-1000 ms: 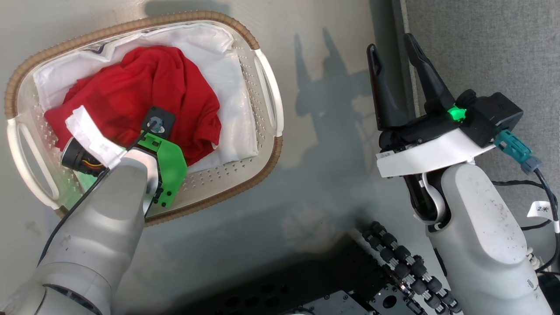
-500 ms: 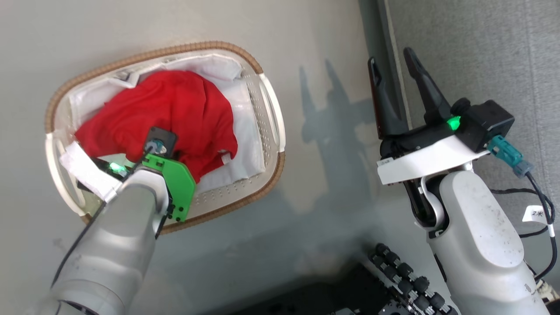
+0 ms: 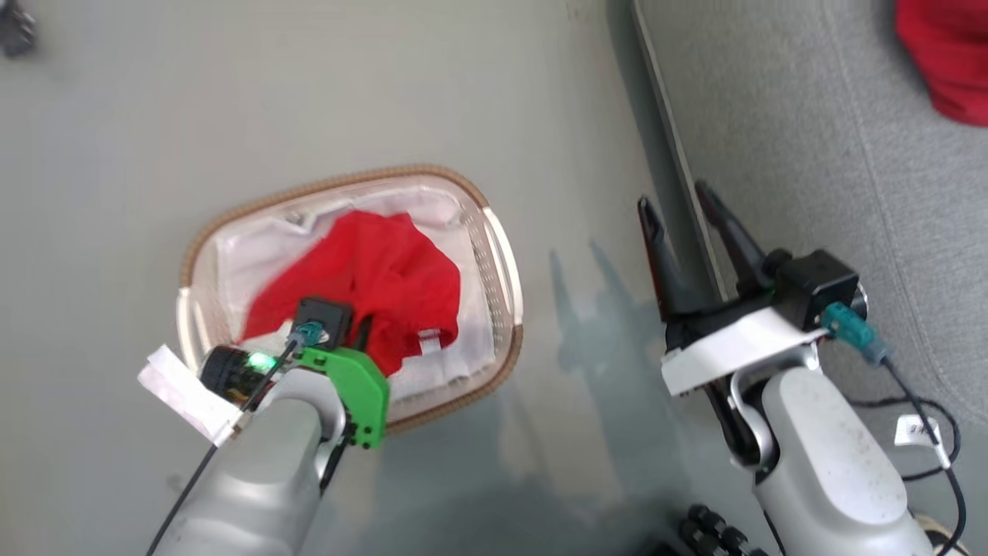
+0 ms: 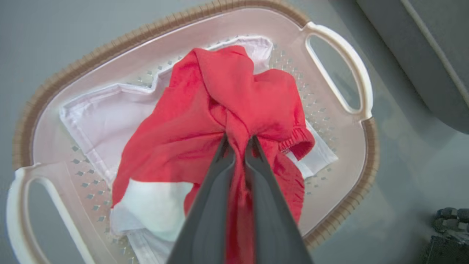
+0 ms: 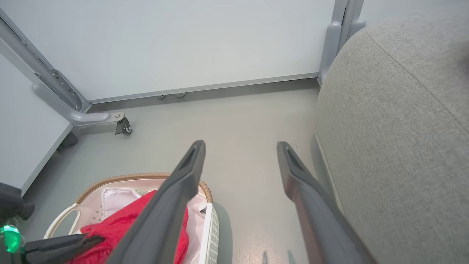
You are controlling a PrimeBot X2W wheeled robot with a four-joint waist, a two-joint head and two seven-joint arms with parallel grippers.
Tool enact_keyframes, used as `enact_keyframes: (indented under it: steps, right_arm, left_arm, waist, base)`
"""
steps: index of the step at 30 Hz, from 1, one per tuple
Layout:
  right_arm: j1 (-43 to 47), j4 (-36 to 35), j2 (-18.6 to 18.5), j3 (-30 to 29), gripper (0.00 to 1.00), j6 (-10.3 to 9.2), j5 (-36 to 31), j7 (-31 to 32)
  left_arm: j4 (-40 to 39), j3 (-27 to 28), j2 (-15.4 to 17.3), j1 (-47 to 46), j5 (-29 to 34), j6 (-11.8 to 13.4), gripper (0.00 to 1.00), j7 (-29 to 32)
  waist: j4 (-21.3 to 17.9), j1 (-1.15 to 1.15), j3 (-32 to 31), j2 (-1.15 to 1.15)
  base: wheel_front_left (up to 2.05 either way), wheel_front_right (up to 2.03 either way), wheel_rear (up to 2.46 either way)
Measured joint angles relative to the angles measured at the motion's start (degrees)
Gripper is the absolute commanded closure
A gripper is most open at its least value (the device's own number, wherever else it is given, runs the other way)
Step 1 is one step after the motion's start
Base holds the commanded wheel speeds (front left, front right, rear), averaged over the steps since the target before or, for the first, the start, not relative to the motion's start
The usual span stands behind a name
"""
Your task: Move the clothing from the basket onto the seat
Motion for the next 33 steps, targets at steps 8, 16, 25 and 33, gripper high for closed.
enact_keyframes:
  steps: [8, 16, 25, 33]
  right_arm:
    - [4.55, 2.32, 0.00, -0.11, 0.00, 0.00, -1.44, 0.00]
    - [9.04, 3.61, 0.01, -0.23, 0.00, 0.00, -2.46, 0.00]
    - [13.47, 4.77, 0.00, -0.02, 0.00, 0.00, -2.92, 0.00]
    - [15.91, 5.46, -0.01, 0.35, 0.00, 0.00, -2.93, 0.00]
  left_arm:
    - [-16.60, 5.66, 1.90, 8.27, 4.05, 2.56, 1.00, -0.25]
    - [-28.03, 12.30, 2.21, 16.86, 9.26, 2.86, 1.00, -0.33]
    - [-37.19, 19.59, 1.68, 23.66, 14.02, 1.26, 1.00, -0.34]
    - [-43.96, 24.05, 0.31, 25.52, 16.21, -0.29, 1.00, -0.33]
  waist:
    - [2.58, 0.00, -7.85, 0.00]
    - [5.20, 0.00, -15.21, 0.00]
    - [7.65, -0.01, -22.78, 0.00]
    - [9.30, -0.01, -27.48, 0.00]
  base:
    - [0.00, 0.00, 0.00]
    - [0.00, 0.00, 0.00]
    - [0.00, 0.00, 0.00]
    - [0.00, 0.00, 0.00]
